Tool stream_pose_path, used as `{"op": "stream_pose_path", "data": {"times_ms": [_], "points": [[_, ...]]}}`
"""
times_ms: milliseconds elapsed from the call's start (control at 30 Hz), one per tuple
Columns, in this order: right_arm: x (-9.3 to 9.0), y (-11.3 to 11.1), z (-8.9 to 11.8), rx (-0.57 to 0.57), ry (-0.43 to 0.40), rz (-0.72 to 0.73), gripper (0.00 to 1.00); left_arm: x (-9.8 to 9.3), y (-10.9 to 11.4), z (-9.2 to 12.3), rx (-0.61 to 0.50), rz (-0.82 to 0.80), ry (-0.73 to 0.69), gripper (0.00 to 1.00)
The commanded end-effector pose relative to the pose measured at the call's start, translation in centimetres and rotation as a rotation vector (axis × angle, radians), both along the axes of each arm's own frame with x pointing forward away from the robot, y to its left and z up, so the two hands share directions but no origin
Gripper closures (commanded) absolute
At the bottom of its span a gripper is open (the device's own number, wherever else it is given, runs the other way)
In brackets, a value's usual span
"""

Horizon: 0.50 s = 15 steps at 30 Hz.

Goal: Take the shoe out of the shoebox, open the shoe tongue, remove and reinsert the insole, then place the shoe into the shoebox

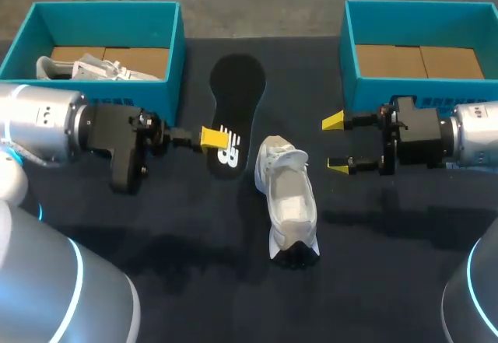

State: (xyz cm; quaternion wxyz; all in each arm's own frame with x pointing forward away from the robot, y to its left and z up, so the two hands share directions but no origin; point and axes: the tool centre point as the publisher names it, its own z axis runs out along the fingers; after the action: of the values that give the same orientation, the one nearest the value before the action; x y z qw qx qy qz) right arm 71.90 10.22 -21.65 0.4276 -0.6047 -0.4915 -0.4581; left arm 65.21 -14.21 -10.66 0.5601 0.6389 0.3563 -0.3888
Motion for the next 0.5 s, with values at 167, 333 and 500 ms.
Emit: {"op": "stream_pose_path", "data": {"times_ms": [167, 333, 500], "points": [[0.0, 0.2, -0.1, -0.001, 0.000, -0.001, 0.00, 1.1, -0.1, -3.6, 0.024, 0.009, -0.009, 1.00], [0.0, 0.2, -0.1, -0.001, 0.000, -0.001, 0.00, 1.8, 0.6, -5.0, 0.023, 0.011, -0.026, 1.00], [0.0, 0.2, -0.1, -0.001, 0.000, -0.001, 0.00, 2.2, 0.8, -6.2, 0.019, -0.011, -0.072, 1.00]]}}
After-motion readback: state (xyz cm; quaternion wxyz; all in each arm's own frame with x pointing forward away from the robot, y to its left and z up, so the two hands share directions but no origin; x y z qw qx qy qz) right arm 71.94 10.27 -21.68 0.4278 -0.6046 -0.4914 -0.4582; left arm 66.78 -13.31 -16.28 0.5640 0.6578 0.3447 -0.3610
